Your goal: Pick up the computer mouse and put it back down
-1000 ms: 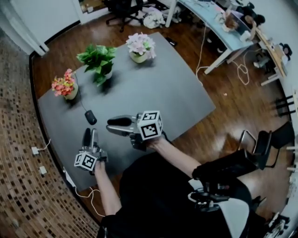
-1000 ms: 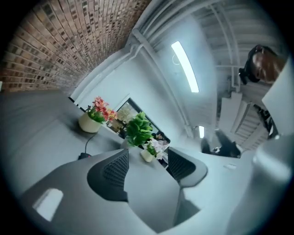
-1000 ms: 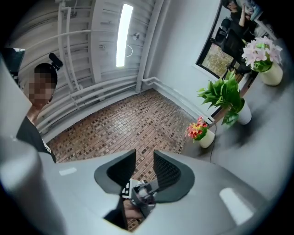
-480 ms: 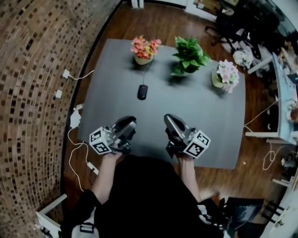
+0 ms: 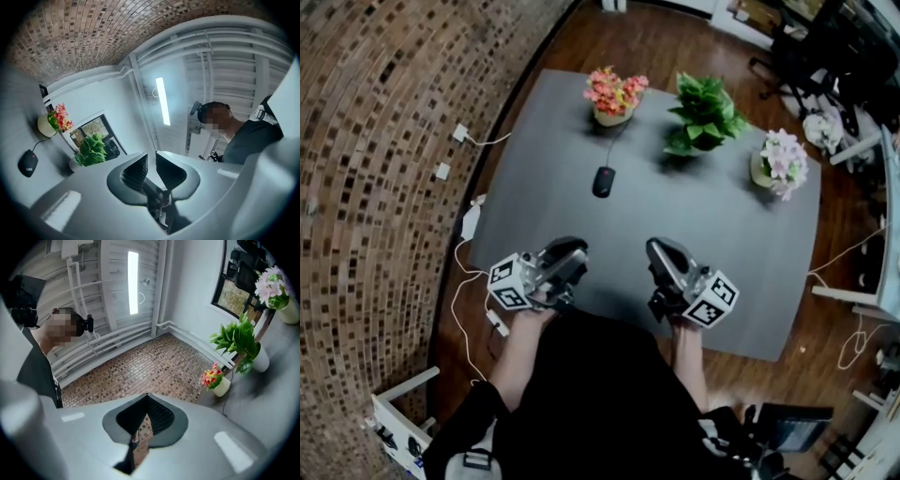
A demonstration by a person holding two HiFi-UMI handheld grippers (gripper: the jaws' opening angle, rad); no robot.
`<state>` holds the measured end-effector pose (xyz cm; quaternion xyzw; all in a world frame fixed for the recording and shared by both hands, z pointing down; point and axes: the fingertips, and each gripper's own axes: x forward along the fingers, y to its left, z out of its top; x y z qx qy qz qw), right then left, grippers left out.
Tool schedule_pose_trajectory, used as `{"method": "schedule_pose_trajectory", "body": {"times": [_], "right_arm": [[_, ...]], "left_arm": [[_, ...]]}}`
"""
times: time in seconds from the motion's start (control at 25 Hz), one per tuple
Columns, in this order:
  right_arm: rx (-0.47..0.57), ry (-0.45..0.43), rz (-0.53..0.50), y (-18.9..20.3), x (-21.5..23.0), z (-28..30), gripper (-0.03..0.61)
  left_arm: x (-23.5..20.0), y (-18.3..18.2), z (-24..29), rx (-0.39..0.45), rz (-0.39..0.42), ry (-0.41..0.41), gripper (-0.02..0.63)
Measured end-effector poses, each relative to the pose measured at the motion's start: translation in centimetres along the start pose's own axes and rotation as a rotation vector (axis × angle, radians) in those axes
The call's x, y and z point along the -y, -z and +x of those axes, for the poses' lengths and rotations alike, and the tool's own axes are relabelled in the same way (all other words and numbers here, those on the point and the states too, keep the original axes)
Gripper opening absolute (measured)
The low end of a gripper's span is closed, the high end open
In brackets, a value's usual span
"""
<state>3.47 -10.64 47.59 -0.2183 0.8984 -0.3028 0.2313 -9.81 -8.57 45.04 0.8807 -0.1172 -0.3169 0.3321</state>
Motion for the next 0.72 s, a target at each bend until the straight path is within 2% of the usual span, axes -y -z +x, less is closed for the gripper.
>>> {"method": "schedule_pose_trajectory", "body": {"times": [0.2,0.36,0.56,0.72], "right_arm": [[0.015,-0.045,0.043,0.9,1.0,0.1,0.002],[0.027,-0.046,0.045,0.2,1.6,-0.4,0.002],[0.049,-0.032,0.038,0.2,1.5,-0.7,0.002],[0.061,-0.011,0.029,-0.1,0.2,-0.2,0.002]], "left_arm": [[1.5,0.6,0.0,-0.006,-0.001,-0.012,0.058],[1.9,1.1,0.5,0.025,-0.024,0.026,0.041],[3.6,-1.0,0.8,0.104,-0.055,0.144,0.025],[5.5,-1.9,0.0,0.100,-0.067,0.240,0.025]]}}
